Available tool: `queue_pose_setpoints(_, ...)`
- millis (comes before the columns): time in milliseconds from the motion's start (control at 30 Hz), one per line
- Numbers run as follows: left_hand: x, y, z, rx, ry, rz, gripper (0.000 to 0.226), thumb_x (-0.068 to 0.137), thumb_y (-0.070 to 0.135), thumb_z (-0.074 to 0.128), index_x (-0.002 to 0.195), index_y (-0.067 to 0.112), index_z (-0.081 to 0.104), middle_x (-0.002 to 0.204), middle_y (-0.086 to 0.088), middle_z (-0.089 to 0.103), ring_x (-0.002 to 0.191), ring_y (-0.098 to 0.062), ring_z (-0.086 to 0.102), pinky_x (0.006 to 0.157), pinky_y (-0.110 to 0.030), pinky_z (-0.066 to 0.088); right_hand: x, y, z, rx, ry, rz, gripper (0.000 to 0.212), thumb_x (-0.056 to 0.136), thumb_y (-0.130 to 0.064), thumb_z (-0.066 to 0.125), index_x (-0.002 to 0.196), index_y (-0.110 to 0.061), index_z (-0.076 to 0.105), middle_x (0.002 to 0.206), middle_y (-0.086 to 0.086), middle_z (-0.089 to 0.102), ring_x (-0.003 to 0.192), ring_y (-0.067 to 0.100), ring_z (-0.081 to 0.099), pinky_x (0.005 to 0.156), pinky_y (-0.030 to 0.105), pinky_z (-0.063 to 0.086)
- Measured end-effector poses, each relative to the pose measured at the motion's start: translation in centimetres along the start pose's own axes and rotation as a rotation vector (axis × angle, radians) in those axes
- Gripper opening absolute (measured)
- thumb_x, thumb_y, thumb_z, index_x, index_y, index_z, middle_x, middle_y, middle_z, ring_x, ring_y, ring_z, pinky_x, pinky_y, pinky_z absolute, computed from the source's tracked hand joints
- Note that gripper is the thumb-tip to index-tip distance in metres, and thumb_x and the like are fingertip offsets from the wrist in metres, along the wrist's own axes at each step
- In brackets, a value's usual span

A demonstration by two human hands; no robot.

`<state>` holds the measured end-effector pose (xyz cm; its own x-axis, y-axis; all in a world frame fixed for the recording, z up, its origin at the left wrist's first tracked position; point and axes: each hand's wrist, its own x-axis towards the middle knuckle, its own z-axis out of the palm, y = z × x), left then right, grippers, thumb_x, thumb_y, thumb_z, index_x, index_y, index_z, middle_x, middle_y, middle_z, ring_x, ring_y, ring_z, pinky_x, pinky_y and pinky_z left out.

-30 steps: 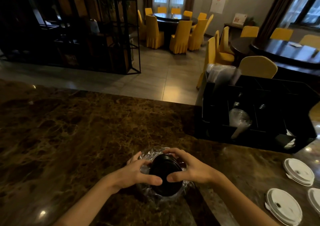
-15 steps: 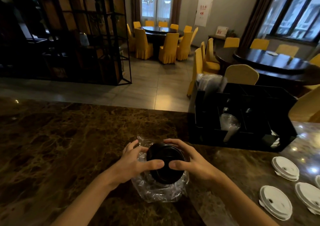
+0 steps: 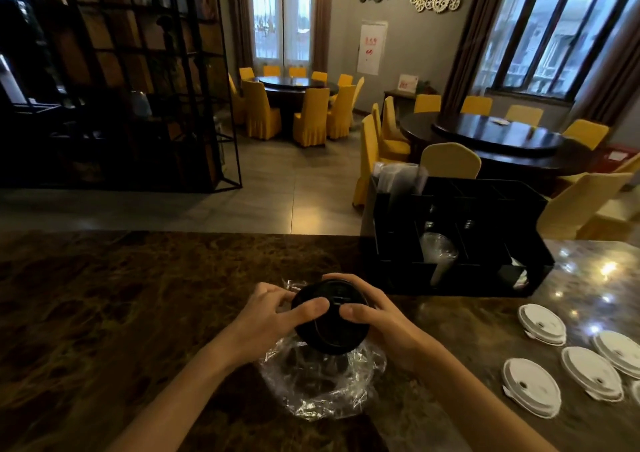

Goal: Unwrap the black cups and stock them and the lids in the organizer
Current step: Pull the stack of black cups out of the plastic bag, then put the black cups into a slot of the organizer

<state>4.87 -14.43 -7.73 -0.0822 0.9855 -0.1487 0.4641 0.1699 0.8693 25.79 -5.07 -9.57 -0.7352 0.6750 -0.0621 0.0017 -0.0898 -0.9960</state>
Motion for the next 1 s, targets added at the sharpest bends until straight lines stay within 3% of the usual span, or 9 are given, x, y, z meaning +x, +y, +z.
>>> queue_pose_setpoints(67, -0.1, 0.5, 0.0, 0.012, 0.033, 0.026, 0.086, 0.06, 0.093, 0.051, 0.096, 0.018, 0.072, 0.125, 0.0, 0.051, 0.107, -0.005, 0.054, 0.087, -0.02, 0.047, -0.1, -0.2, 0.3, 0.023, 0.022, -0.023, 0.067, 0.076, -0.037, 0.079, 0.139, -0.025, 0.061, 0.139, 0.014, 0.063, 0.126, 0.036, 0.065, 0.105, 0.057, 0.054)
queue_pose_setpoints(167, 0.1, 1.2, -0.3, 0.104, 0.1, 0.025, 0.106, 0.057, 0.097, 0.036, 0.127, 0.022, 0.063, 0.138, 0.01, 0.033, 0.132, -0.009, 0.031, 0.112, -0.034, 0.033, -0.1, -0.8, 0.8, 0.054, 0.058, -0.062, 0.062, 0.078, -0.037, 0.078, 0.137, -0.025, 0.063, 0.136, 0.014, 0.066, 0.124, 0.035, 0.066, 0.1, 0.051, 0.058)
queue_pose_setpoints(233, 0.1, 2.2, -0.6, 0.11, 0.088, 0.056, 0.111, 0.058, 0.098, 0.034, 0.126, 0.016, 0.065, 0.138, 0.005, 0.037, 0.132, -0.011, 0.034, 0.116, -0.04, 0.034, -0.1, -1.3, 1.0, 0.056, 0.087, -0.079, 0.06, 0.079, -0.039, 0.077, 0.136, -0.026, 0.063, 0.133, 0.013, 0.068, 0.122, 0.033, 0.068, 0.094, 0.045, 0.06)
queue_pose_setpoints(367, 0.0, 3.8, -1.4, -0.126, -0.033, 0.161, 0.096, 0.061, 0.099, 0.044, 0.11, 0.021, 0.072, 0.108, 0.004, 0.074, 0.096, 0.001, 0.068, 0.086, -0.012, 0.053, -0.1, -2.6, 0.7, 0.043, 0.137, -0.1, 0.059, 0.08, -0.046, 0.078, 0.135, -0.029, 0.064, 0.133, 0.012, 0.069, 0.122, 0.032, 0.069, 0.091, 0.045, 0.061)
queue_pose_setpoints(500, 0.8, 4.9, -0.8, -0.317, -0.127, 0.118, 0.065, 0.077, 0.084, 0.049, 0.125, 0.044, 0.067, 0.125, 0.017, 0.071, 0.115, 0.002, 0.063, 0.104, -0.027, 0.048, -0.2, -4.1, -0.9, 0.064, 0.189, -0.116, 0.063, 0.073, -0.056, 0.086, 0.129, -0.032, 0.07, 0.13, 0.009, 0.072, 0.121, 0.032, 0.069, 0.095, 0.052, 0.06)
queue_pose_setpoints(567, 1.5, 5.7, -0.3, -0.429, -0.178, 0.101, 0.046, 0.086, 0.073, 0.051, 0.118, 0.047, 0.071, 0.12, 0.014, 0.074, 0.113, -0.007, 0.069, 0.092, -0.027, 0.057, -0.3, -4.7, -2.1, 0.087, 0.209, -0.126, 0.061, 0.069, -0.059, 0.087, 0.122, -0.031, 0.075, 0.124, 0.009, 0.075, 0.114, 0.03, 0.073, 0.084, 0.046, 0.063)
queue_pose_setpoints(733, 4.0, 7.9, 1.6, -0.699, -0.097, -0.029, 0.048, 0.088, 0.051, 0.058, 0.109, 0.013, 0.079, 0.106, -0.01, 0.077, 0.103, -0.025, 0.069, 0.094, -0.04, 0.052, -0.4, -6.4, -5.9, 0.111, 0.264, -0.098, 0.04, 0.069, -0.056, 0.083, 0.105, -0.038, 0.081, 0.116, 0.0, 0.08, 0.105, 0.022, 0.077, 0.078, 0.039, 0.063)
queue_pose_setpoints(900, 7.1, 11.3, 4.2, -0.905, -0.049, -0.085, 0.05, 0.093, 0.042, 0.057, 0.115, 0.001, 0.074, 0.111, -0.02, 0.07, 0.11, -0.031, 0.061, 0.107, -0.044, 0.045, -0.1, -8.7, -10.2, 0.105, 0.322, -0.085, 0.038, 0.065, -0.062, 0.079, 0.098, -0.043, 0.08, 0.109, -0.005, 0.081, 0.089, 0.013, 0.079, 0.078, 0.039, 0.064)
queue_pose_setpoints(1000, 9.2, 13.5, 5.8, -1.041, 0.002, -0.108, 0.055, 0.092, 0.039, 0.057, 0.12, -0.006, 0.068, 0.125, -0.027, 0.065, 0.118, -0.035, 0.061, 0.109, -0.044, 0.044, 0.1, -10.2, -13.3, 0.112, 0.343, -0.087, 0.043, 0.063, -0.065, 0.079, 0.102, -0.046, 0.078, 0.107, -0.007, 0.081, 0.102, 0.02, 0.077, 0.081, 0.043, 0.064)
